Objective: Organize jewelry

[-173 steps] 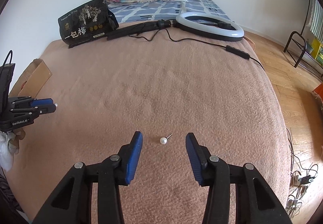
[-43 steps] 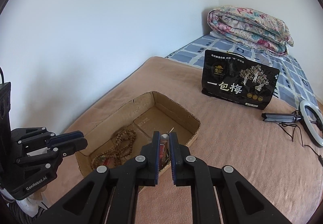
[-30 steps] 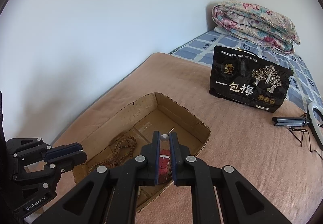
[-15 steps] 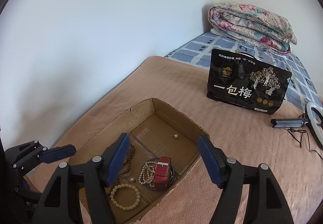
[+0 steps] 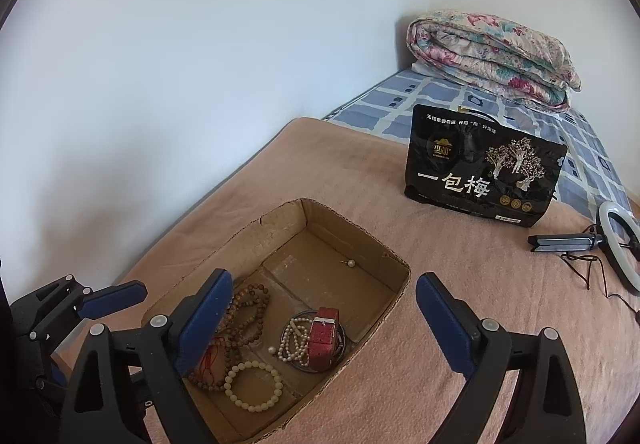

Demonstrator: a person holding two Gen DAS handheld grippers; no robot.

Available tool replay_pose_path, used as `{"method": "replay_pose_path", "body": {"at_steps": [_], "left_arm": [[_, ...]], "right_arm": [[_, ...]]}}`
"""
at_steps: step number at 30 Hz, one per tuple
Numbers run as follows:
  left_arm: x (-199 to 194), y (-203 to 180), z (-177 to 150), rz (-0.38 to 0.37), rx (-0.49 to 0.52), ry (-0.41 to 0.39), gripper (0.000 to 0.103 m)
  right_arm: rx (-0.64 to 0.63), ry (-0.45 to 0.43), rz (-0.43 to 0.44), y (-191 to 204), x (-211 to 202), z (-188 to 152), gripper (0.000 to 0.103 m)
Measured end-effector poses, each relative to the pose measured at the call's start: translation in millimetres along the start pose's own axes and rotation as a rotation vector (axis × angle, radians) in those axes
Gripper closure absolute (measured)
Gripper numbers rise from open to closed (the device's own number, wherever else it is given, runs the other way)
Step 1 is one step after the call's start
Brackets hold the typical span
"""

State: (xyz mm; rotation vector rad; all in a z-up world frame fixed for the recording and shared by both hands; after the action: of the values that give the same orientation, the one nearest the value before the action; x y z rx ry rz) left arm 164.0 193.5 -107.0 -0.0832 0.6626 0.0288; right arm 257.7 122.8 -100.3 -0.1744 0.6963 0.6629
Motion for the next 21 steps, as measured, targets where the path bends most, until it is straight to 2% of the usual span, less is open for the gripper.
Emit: {"method": "replay_pose_path", "body": {"at_steps": [9, 21], "left_arm": [[-18.1, -2.7, 7.6, -0.001, -0.009, -0.032, 0.035], [-61.6, -23.4, 14.7, 0.002, 0.024, -0.103, 0.035]], "right_arm": [[-0.009, -0.030, -0.024, 1.3, -25.8, 5.7, 0.009], [-0.002, -0.101, -0.068, -2.6, -88.0, 8.9, 0.007]]}}
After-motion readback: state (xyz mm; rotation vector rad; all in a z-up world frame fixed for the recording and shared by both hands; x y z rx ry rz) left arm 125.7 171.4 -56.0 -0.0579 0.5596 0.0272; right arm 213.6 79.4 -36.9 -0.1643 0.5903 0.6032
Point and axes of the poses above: each gripper's, at about its wrist camera, not at the fingertips, and x roughly the way its jaws point, y to its left, z to its top, the point moved 9 cm from there along x, roughly the way its jaws point, and after that the axes turned 7 degrees about -y, right-handed, at the moved point
